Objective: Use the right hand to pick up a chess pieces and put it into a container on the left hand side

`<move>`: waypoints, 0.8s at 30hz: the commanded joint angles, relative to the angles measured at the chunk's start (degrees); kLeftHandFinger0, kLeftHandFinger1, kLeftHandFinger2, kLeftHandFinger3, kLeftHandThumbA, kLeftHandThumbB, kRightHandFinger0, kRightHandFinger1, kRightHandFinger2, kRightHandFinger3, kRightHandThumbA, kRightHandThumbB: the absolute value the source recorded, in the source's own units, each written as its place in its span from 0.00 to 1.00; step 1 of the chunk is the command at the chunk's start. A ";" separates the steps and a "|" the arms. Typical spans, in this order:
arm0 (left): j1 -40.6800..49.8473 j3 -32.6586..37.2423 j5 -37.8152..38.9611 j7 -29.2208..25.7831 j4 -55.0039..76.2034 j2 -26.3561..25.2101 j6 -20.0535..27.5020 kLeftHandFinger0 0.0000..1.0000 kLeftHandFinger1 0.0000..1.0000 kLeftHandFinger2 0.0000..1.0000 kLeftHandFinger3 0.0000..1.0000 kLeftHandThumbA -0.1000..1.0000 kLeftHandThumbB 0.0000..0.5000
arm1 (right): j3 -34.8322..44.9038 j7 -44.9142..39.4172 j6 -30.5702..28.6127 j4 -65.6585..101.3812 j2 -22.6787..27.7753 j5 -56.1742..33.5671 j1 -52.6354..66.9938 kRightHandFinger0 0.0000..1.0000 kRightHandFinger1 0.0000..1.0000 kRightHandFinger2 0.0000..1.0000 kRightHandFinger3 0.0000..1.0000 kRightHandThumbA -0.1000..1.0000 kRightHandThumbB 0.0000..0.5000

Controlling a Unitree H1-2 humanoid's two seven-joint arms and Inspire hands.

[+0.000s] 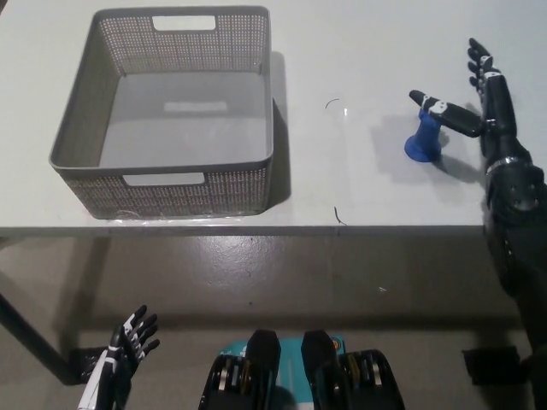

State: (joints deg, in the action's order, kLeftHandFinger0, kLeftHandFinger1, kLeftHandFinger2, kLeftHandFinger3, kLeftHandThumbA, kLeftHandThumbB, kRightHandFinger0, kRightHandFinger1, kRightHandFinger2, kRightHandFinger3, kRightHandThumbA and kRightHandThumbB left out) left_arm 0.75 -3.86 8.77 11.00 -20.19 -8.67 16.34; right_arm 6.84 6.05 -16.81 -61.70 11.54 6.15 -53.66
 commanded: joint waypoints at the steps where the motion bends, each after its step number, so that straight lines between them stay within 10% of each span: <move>1: -0.85 -0.56 0.88 0.24 0.93 -0.35 1.12 1.00 1.00 1.00 1.00 1.00 0.50 | 0.55 1.16 -5.06 -5.66 0.91 -2.34 -6.49 1.00 1.00 1.00 1.00 1.00 0.74; 24: -1.20 -0.43 1.70 0.64 1.30 -0.34 1.09 1.00 1.00 1.00 1.00 1.00 0.57 | -0.61 1.26 -4.51 -17.72 0.76 -3.35 -6.68 1.00 1.00 1.00 1.00 1.00 0.83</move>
State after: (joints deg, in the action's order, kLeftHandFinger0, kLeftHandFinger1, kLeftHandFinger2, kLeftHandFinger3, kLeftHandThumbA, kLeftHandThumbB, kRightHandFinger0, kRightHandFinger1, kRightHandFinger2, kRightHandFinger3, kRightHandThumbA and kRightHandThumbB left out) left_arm 0.32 -3.94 9.66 11.03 -20.14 -8.67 16.27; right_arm 6.52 6.32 -18.77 -79.62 11.44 3.93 -58.42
